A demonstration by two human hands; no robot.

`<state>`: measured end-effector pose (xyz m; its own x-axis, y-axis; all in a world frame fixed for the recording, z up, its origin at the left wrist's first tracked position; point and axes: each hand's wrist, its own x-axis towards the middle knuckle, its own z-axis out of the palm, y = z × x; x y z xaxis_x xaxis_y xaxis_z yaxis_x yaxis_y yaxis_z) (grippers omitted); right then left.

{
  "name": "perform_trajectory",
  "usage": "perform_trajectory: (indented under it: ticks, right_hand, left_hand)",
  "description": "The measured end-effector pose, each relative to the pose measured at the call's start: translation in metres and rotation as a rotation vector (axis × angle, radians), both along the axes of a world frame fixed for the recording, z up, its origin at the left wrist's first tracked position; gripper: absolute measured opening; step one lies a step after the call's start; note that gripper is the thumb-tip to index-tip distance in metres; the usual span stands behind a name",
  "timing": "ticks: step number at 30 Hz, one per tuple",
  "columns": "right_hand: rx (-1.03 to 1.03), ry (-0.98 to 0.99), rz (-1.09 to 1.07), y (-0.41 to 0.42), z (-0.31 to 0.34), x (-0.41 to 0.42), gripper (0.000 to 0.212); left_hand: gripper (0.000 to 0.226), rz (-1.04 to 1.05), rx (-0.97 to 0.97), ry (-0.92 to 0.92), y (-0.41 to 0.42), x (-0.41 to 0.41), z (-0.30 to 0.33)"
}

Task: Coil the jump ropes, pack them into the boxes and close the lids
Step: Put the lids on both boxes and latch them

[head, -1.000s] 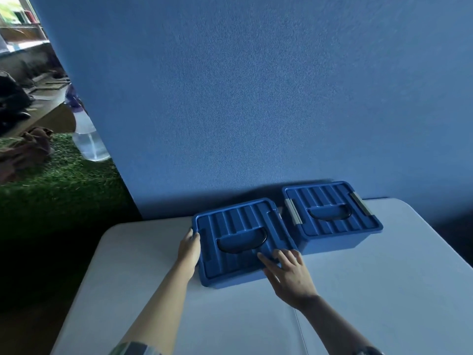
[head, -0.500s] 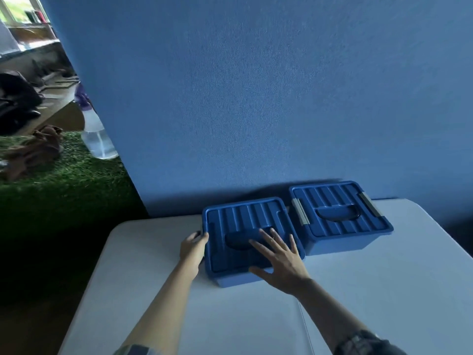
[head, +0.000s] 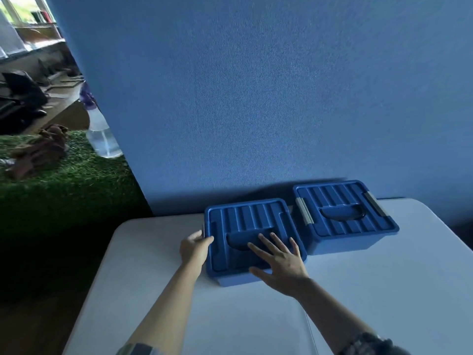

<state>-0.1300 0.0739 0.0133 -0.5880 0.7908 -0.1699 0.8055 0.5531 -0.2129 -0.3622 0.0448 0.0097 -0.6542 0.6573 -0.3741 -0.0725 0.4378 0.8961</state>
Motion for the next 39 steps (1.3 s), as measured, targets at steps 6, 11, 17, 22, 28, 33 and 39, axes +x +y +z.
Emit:
perform_trajectory:
  ticks: [6, 11, 17, 22, 28, 33, 39]
  right_hand:
    - [-0.020, 0.004, -0.001, -0.003, 0.001, -0.003, 0.071]
    - [-0.030, 0.008, -0.008, -0.003, 0.001, -0.003, 0.070]
    - [-0.036, 0.026, -0.027, -0.004, 0.001, -0.006, 0.074]
    - [-0.032, 0.027, -0.028, -0.004, 0.000, -0.006, 0.074]
    - [-0.022, 0.025, -0.026, -0.004, 0.000, -0.006, 0.073]
    - [-0.024, 0.037, -0.031, -0.006, 0.000, -0.008, 0.075]
    - [-0.019, 0.020, -0.009, -0.005, 0.000, -0.007, 0.078]
  left_hand:
    - [0.030, -0.088, -0.085, 0.449, 0.002, 0.009, -0.002]
    - [0.008, -0.057, -0.096, 0.454, 0.006, 0.012, 0.000]
    - [0.016, 0.062, -0.068, 0.088, 0.005, 0.000, 0.008]
    - [0.039, 0.066, -0.038, -0.474, 0.004, -0.020, 0.003]
    - [0.038, 0.124, -0.036, -0.402, 0.011, -0.017, -0.003]
    - [0.030, 0.148, -0.108, -0.178, 0.017, -0.016, -0.007]
    - [0.013, 0.009, -0.132, 0.150, 0.002, -0.003, 0.012]
